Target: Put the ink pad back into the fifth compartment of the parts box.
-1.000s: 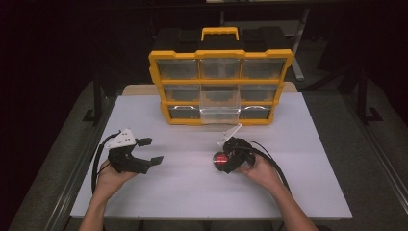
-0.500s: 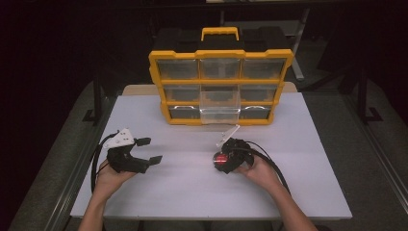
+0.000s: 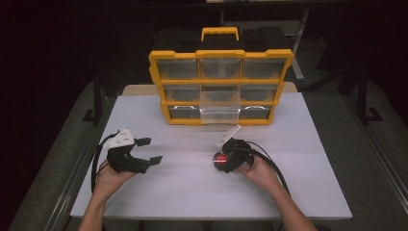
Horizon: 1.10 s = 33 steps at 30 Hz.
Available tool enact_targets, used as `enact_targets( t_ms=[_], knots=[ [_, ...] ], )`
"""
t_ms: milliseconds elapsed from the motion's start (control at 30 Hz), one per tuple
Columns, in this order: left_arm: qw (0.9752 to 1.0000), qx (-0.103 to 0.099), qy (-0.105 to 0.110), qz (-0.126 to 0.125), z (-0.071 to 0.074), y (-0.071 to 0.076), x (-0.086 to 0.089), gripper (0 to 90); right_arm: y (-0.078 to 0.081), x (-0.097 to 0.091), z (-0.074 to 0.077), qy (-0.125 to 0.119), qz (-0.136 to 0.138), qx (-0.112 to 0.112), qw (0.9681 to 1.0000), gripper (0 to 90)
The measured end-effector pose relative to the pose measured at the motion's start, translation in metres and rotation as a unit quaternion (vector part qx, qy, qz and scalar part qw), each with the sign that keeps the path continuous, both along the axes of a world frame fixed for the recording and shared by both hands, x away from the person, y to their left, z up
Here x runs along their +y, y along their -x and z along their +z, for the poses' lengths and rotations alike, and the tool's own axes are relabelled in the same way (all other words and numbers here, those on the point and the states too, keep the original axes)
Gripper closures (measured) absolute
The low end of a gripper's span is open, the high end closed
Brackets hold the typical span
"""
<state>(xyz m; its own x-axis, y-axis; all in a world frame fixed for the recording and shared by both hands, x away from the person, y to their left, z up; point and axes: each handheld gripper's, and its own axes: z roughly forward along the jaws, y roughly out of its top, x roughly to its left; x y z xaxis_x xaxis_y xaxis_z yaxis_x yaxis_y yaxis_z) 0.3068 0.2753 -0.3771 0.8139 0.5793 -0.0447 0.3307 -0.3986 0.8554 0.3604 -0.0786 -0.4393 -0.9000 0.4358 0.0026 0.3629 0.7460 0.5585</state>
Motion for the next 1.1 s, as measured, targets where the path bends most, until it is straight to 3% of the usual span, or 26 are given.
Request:
enact_targets(
  t_ms=[300,467,600,1100],
  knots=[
    [1.0000,-0.001,-0.002,0.001,-0.001,0.001,0.000,18.4,0.000,0.000,0.000,-0.001,0.002,-0.001,1.0000,28.7],
    [1.0000,-0.001,-0.005,0.001,-0.001,0.001,0.000,18.4,0.000,-0.002,0.001,-0.008,-0.003,0.019,0.9998,28.7],
    [1.0000,0.000,-0.009,0.001,-0.002,0.000,0.000,18.4,0.000,-0.002,0.003,-0.011,0.006,0.007,0.9999,28.7],
    [0.9999,0.002,-0.014,-0.001,-0.004,0.001,-0.002,18.4,0.007,-0.005,0.014,-0.034,0.024,0.013,0.9991,28.7]
  ],
)
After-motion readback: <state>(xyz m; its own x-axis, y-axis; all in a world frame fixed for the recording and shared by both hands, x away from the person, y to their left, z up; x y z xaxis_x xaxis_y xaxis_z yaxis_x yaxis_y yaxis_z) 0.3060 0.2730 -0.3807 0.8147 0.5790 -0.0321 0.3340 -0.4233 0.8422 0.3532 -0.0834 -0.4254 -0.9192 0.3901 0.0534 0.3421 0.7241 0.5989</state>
